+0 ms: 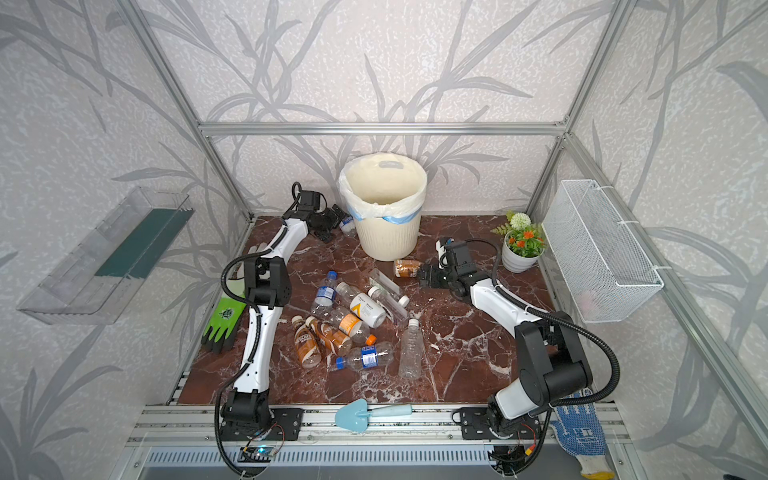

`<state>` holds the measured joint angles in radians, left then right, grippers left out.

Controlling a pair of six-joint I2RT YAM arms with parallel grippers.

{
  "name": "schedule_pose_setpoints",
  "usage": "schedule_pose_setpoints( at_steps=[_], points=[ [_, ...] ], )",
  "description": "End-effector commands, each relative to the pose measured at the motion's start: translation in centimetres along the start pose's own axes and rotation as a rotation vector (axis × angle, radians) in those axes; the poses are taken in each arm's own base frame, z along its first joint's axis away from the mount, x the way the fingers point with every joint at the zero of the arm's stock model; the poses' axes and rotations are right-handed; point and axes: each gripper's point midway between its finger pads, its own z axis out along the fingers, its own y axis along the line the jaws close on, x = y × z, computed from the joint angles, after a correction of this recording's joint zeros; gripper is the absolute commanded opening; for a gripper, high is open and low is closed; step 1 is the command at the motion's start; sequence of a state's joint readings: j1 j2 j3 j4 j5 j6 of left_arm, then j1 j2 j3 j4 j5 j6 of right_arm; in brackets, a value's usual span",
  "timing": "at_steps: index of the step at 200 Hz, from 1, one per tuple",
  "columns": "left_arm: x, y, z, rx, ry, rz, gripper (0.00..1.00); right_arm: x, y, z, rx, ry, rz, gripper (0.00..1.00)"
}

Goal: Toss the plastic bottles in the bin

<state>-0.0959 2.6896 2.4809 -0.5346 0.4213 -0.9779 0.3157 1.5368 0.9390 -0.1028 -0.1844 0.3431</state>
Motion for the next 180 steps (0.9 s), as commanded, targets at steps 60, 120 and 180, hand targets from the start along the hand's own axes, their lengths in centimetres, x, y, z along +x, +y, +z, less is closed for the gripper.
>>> schedule_pose_setpoints(
  at_steps=[60,120,180],
  points=[
    [2.0,0.6,4.6,0.029,0.046,-0.019,0.96,0.8,0.6,0.1,-0.038,-0.001,0.014,0.93],
    [2.3,2.7,5.6,-0.03,0.04,0.025,0.77,1.2,0.5,0.5,-0.045,0.005,0.017,0.93],
    [1.7,2.7,4.0,-0.07,0.03,0.143,0.56,1.3,0.4,0.6,-0.044,0.002,0.019,0.93]
  ],
)
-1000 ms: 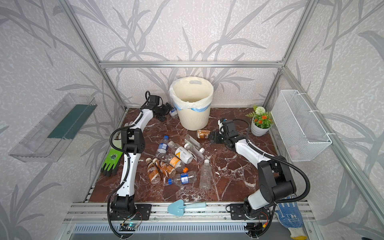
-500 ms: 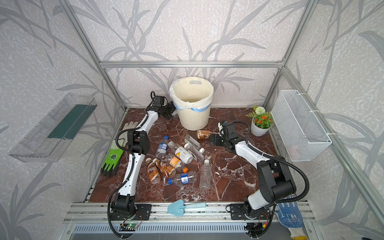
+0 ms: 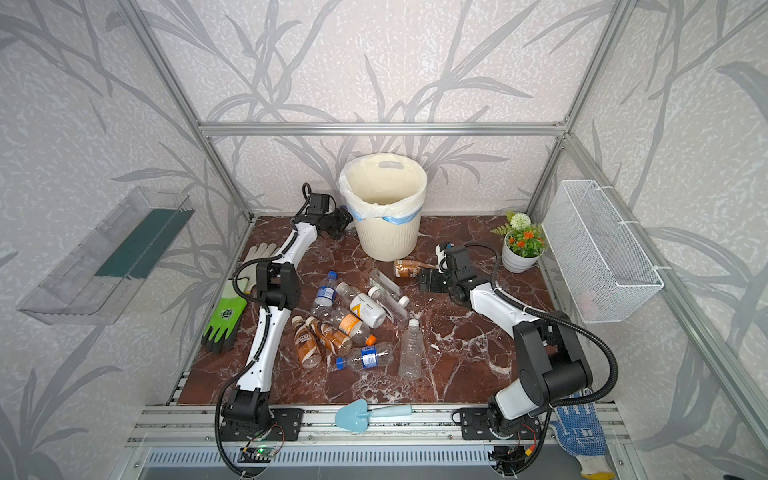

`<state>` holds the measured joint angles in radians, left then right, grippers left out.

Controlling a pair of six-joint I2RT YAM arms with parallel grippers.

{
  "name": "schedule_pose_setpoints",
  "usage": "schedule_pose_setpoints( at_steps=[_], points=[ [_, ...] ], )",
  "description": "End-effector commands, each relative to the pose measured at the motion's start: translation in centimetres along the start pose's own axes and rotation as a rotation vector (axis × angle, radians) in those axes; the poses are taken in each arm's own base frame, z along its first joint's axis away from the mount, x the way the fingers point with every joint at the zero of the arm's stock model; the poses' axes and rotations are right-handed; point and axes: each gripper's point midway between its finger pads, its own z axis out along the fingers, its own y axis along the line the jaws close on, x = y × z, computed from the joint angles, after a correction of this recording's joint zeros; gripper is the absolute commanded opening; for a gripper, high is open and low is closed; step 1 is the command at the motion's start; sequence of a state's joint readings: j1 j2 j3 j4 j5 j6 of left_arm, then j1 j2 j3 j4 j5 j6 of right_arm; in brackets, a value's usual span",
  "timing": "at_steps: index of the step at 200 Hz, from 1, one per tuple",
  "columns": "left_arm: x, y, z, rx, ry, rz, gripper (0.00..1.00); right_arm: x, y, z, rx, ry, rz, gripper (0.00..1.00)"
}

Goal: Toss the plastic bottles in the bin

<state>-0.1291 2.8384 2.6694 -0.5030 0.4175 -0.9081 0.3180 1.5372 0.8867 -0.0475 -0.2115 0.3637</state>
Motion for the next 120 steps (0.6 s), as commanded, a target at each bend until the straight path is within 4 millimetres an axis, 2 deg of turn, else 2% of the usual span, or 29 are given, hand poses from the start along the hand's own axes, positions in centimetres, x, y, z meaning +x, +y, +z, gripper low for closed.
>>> schedule_pose_setpoints(
  at_steps=[1,27,63,89,99,120],
  points=[
    [1.6,3.7,0.4,-0.123,0.057,0.029,0.56,0.1,0.3,0.1,-0.017,-0.005,0.001,0.93],
    [1.1,3.4,-0.8,-0.132,0.056,0.082,0.49,0.0,0.3,-0.2,-0.014,-0.008,0.001,0.92],
    [-0.1,3.1,-3.7,-0.168,0.025,0.157,0.46,0.0,0.4,-0.8,-0.009,-0.015,-0.002,0.92],
    [-0.8,2.7,-6.7,-0.174,-0.008,0.202,0.45,-0.1,0.5,-1.3,-0.008,-0.02,-0.005,0.92],
    [-1.0,3.2,-7.8,-0.176,-0.024,0.203,0.44,-0.2,0.5,-1.6,-0.008,-0.024,-0.006,0.92],
    [-1.7,2.9,-10.9,-0.137,-0.084,0.206,0.43,-0.3,0.6,-1.9,-0.004,-0.025,-0.012,0.92]
  ],
)
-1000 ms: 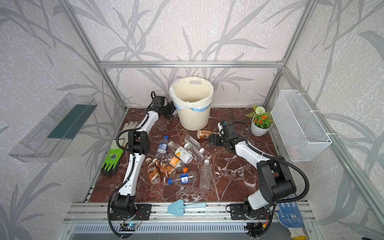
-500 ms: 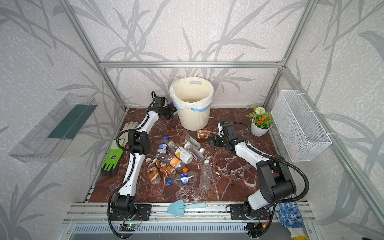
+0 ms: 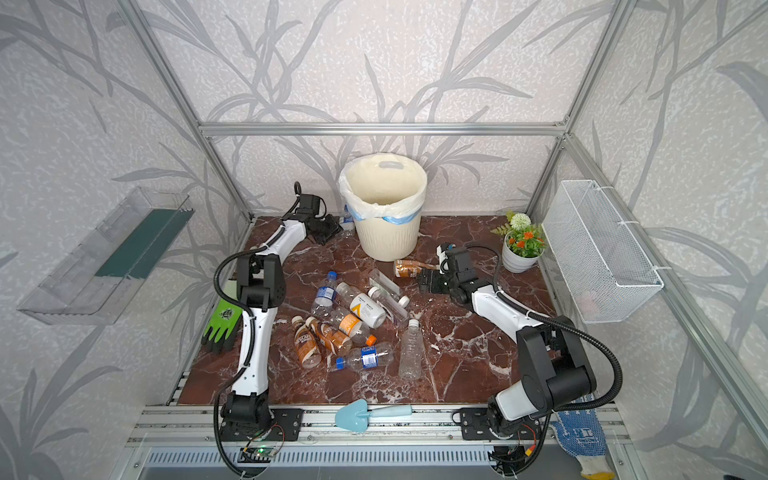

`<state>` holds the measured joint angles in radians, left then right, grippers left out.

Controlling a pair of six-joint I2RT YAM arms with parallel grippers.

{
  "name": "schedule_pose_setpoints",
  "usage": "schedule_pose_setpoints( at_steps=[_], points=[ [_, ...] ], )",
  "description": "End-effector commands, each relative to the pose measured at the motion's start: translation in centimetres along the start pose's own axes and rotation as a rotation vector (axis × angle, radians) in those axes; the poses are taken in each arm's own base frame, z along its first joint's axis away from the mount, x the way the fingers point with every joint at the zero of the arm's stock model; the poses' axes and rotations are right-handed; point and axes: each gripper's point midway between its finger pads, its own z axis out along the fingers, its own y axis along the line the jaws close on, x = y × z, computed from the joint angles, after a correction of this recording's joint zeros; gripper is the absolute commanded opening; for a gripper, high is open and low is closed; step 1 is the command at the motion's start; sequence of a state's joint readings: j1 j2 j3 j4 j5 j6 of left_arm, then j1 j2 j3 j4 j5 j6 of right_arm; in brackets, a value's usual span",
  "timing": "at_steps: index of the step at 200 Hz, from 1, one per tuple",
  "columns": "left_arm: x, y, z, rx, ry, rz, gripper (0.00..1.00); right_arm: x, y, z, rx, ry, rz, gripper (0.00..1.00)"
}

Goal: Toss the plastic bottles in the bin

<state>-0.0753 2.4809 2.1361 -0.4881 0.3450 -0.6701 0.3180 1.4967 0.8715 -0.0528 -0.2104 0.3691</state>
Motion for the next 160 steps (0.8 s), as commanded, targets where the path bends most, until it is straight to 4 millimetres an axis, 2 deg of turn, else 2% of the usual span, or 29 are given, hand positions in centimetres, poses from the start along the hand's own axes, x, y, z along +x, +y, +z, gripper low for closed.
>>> schedule_pose_setpoints(
  at_steps=[1,27,38,64,78,94,126,160],
  points=[
    [-2.4,-0.5,-4.3,0.032,-0.114,0.046,0.43,-0.1,0.3,-0.9,0.002,-0.006,-0.014,0.92],
    [-1.8,-0.7,-6.9,0.059,-0.109,0.085,0.44,-0.4,0.7,-1.2,-0.008,-0.007,-0.018,0.92],
    [-1.4,-1.7,-7.6,0.103,-0.095,0.112,0.48,-0.6,0.8,-1.2,-0.01,-0.007,-0.02,0.92],
    [0.0,-4.7,-8.2,0.153,-0.056,0.245,0.73,-0.9,1.1,-0.9,-0.021,-0.002,-0.021,0.92],
    [0.9,-5.7,-7.9,0.121,-0.031,0.351,0.84,-1.1,1.4,-0.9,-0.029,-0.003,-0.022,0.92],
    [1.5,-6.0,-6.9,0.078,0.003,0.445,0.9,-1.2,1.5,-1.0,-0.028,-0.005,-0.026,0.92],
    [1.7,-4.5,-4.1,0.011,0.063,0.487,0.91,-1.0,1.1,-1.2,-0.008,-0.012,-0.029,0.92],
    [1.5,-3.3,-2.2,-0.063,0.08,0.478,0.92,-0.6,0.7,-1.1,0.006,-0.007,-0.027,0.92]
  ],
)
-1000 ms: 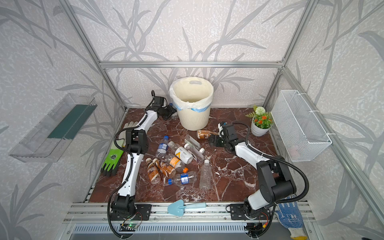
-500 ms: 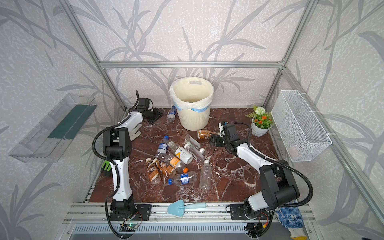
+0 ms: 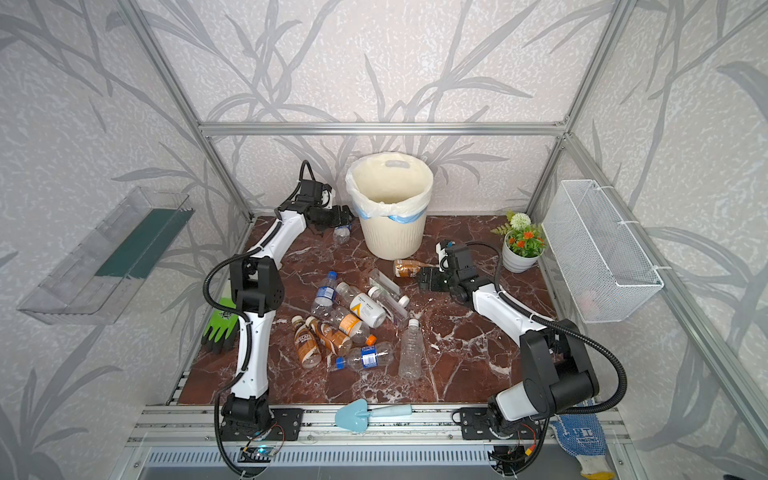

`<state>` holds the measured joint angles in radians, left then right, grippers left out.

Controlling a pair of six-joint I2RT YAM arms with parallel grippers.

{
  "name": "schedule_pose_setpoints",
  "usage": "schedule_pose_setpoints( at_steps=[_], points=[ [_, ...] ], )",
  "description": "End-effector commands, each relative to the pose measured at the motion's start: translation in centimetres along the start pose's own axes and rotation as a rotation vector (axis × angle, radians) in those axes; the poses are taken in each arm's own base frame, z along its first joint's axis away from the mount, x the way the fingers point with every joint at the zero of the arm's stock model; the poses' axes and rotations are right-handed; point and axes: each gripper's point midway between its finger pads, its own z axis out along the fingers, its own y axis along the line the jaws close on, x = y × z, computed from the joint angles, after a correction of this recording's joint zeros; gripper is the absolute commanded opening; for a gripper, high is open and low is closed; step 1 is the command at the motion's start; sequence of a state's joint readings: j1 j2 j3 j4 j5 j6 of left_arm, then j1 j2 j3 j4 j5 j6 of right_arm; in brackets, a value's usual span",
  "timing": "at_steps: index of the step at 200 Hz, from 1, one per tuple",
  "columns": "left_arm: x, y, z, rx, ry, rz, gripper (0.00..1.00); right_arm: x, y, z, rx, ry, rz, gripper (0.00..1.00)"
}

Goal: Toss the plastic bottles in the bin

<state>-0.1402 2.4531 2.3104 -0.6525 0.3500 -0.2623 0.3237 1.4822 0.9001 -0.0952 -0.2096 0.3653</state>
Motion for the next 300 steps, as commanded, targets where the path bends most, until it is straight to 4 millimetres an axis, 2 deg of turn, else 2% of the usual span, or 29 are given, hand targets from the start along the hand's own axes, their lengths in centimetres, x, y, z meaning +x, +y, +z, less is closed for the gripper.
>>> schedule_pose_setpoints(
  at_steps=[1,42,82,138,163,190,215,256,283,300],
  points=[
    [2.4,2.5,1.4,-0.095,0.102,0.008,0.92,0.0,0.1,-0.5,0.009,-0.008,-0.019,0.92],
    [2.8,3.9,2.7,-0.167,0.101,-0.041,0.92,0.1,0.0,-0.2,0.008,-0.005,-0.012,0.92],
    [2.9,4.0,4.3,-0.155,0.102,-0.042,0.92,0.2,0.1,0.3,-0.002,0.003,-0.006,0.92],
    [1.4,4.3,6.4,-0.152,0.029,-0.038,0.92,0.4,0.2,0.4,-0.008,0.008,0.002,0.92],
    [2.2,4.9,7.5,-0.163,0.053,-0.048,0.91,0.4,0.3,0.3,-0.007,0.007,0.002,0.92],
    [3.5,5.5,8.1,-0.182,0.088,-0.049,0.83,0.5,0.2,0.4,-0.004,0.008,0.003,0.91],
    [3.2,5.6,7.4,-0.2,0.078,-0.036,0.73,0.6,0.3,0.5,-0.006,0.012,0.004,0.91],
    [1.4,5.2,5.2,-0.211,0.037,-0.016,0.55,0.7,0.5,0.5,-0.01,0.012,0.003,0.91],
    [0.7,4.2,3.3,-0.192,0.017,0.007,0.5,0.7,0.7,0.2,-0.006,0.007,-0.003,0.91],
    [0.1,3.4,1.1,-0.173,-0.024,0.018,0.49,0.6,0.8,-0.1,-0.007,0.001,-0.007,0.91]
  ],
)
